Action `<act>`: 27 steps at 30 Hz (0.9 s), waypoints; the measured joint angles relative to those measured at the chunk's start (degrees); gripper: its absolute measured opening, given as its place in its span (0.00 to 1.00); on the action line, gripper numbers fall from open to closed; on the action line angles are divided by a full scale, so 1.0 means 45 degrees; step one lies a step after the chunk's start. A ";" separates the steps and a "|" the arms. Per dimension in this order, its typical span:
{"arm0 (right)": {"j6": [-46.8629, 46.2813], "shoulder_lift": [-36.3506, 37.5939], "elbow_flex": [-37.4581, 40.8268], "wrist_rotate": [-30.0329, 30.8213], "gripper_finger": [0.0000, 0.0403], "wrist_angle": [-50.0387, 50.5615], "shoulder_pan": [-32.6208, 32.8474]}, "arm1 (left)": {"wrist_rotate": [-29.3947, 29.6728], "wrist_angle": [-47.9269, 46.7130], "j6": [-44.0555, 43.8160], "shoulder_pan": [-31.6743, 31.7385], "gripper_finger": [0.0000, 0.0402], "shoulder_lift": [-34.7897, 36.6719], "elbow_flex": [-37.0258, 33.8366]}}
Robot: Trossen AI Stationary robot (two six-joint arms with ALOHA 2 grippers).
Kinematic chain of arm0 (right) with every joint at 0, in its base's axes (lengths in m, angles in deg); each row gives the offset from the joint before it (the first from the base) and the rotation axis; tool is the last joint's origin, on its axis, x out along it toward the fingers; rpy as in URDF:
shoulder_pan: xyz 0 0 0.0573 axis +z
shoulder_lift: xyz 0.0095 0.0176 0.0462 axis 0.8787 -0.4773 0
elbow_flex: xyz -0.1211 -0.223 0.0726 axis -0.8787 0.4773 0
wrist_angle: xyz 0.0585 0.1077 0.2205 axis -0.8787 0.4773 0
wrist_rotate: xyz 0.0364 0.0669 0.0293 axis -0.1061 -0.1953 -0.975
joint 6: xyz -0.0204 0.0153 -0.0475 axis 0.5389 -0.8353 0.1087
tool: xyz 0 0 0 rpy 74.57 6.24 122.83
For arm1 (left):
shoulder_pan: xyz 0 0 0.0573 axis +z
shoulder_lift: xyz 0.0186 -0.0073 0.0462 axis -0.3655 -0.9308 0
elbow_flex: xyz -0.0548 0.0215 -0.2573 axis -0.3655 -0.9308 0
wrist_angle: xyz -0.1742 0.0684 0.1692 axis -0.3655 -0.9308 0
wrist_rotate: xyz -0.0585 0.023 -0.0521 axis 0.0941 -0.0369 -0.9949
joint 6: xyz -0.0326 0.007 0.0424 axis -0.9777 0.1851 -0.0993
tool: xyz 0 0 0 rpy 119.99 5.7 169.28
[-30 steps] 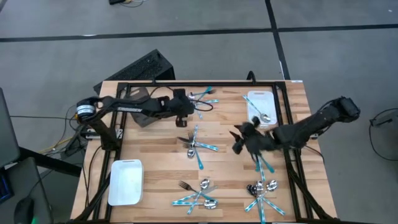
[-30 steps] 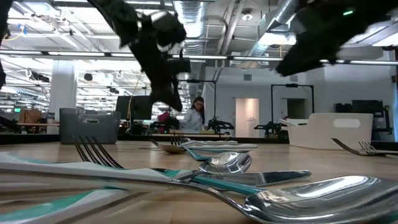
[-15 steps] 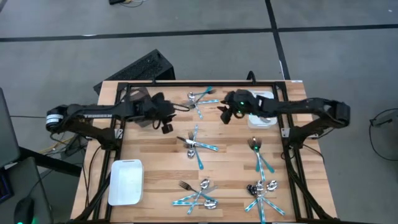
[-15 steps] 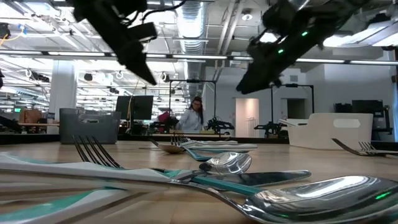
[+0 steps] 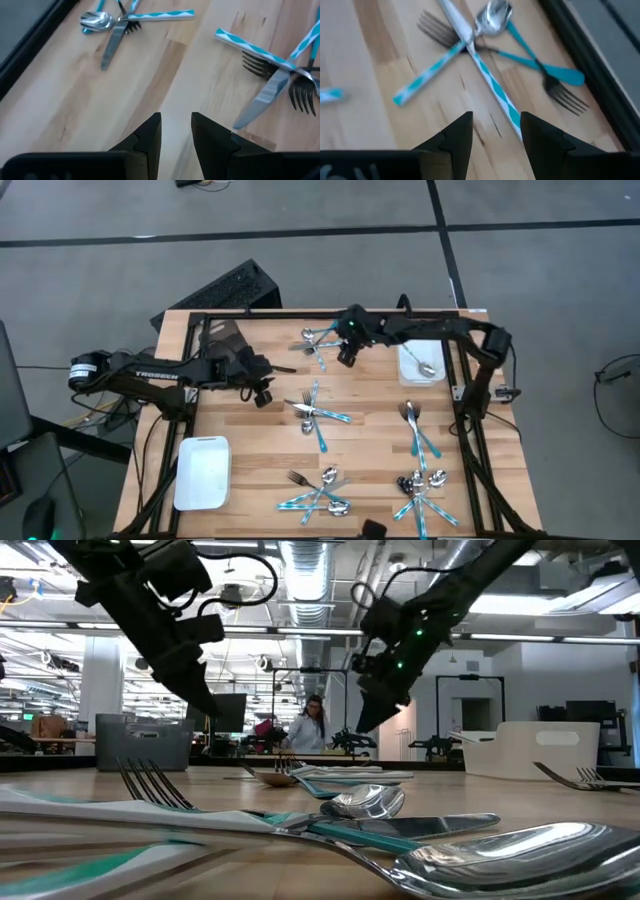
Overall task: Sort silverware by color (type)
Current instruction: Put the blue white knife into the black bin
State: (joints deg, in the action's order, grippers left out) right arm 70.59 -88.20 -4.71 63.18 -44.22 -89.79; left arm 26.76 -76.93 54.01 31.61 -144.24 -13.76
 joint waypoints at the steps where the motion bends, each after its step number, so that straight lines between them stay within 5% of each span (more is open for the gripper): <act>1: 0.0258 -0.0285 -0.0241 -0.0077 0.47 0.0212 -0.0119 | 0.0090 0.0069 -0.0006 -0.0018 0.24 0.0000 0.0000; 11: 0.1093 -0.2484 -0.1789 -0.0886 0.47 0.1749 -0.0836 | 0.0390 0.0877 -0.0245 -0.0144 0.24 -0.0004 0.0000; 27: 0.2216 -0.1319 -0.1781 -0.0811 0.47 0.1847 -0.0738 | 0.0617 0.1325 -0.0038 -0.0144 0.24 -0.0005 -0.0005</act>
State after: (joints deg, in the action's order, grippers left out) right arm 80.57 -94.14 -12.73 59.53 -35.91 -93.11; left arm 29.53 -70.96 53.84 30.96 -144.26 -13.78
